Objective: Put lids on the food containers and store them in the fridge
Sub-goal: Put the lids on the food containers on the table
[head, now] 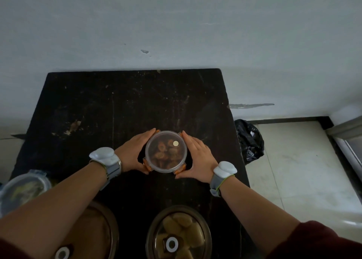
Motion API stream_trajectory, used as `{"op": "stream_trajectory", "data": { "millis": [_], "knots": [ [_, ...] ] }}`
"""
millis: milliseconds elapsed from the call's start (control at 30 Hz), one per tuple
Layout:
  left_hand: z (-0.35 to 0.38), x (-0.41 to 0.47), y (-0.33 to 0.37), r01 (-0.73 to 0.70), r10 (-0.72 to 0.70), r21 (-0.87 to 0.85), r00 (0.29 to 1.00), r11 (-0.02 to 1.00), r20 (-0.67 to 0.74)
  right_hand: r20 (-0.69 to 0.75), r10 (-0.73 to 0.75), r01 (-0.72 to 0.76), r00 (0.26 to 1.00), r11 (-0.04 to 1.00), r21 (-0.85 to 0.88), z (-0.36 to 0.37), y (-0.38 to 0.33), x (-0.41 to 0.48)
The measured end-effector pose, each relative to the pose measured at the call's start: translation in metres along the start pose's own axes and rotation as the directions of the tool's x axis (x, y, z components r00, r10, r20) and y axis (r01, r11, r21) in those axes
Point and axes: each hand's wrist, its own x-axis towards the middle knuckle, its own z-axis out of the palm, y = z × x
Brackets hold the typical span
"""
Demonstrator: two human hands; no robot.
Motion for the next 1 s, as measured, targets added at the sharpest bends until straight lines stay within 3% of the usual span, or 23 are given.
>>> {"op": "stream_trajectory", "data": {
  "millis": [267, 500, 667, 767, 833, 900, 1000],
  "knots": [
    [0.000, 0.005, 0.002, -0.046, 0.049, 0.022, 0.993, 0.999, -0.112, -0.029, 0.036, -0.035, 0.999, 0.999, 0.040, -0.001, -0.001, 0.002],
    [0.005, 0.006, 0.002, -0.011, 0.012, 0.015, 0.995, 1.000, -0.096, -0.016, 0.058, -0.057, 0.998, 0.997, 0.053, -0.002, 0.000, 0.001],
    [0.005, 0.000, 0.007, 0.062, -0.058, 0.095, 0.997, 0.993, -0.050, 0.049, 0.066, -0.075, 0.997, 0.972, 0.223, -0.002, -0.002, -0.001],
    [0.003, -0.011, 0.012, 0.105, -0.097, 0.104, 0.993, 0.989, -0.073, 0.184, 0.062, -0.138, 0.981, 0.892, 0.430, -0.009, 0.002, 0.003],
    [0.004, -0.021, 0.013, 0.169, -0.170, -0.022, 0.979, 0.985, -0.113, 0.296, 0.146, -0.312, 0.944, 0.688, 0.655, -0.020, -0.004, 0.007],
    [0.008, -0.032, 0.014, 0.203, -0.251, -0.290, 0.958, 0.935, -0.139, 0.311, 0.271, -0.411, 0.911, 0.534, 0.739, -0.022, -0.010, 0.016],
    [0.020, -0.046, 0.021, 0.174, -0.290, -0.557, 0.949, 0.812, -0.126, 0.224, 0.385, -0.424, 0.895, 0.584, 0.692, -0.013, -0.025, 0.026]
  ]
}}
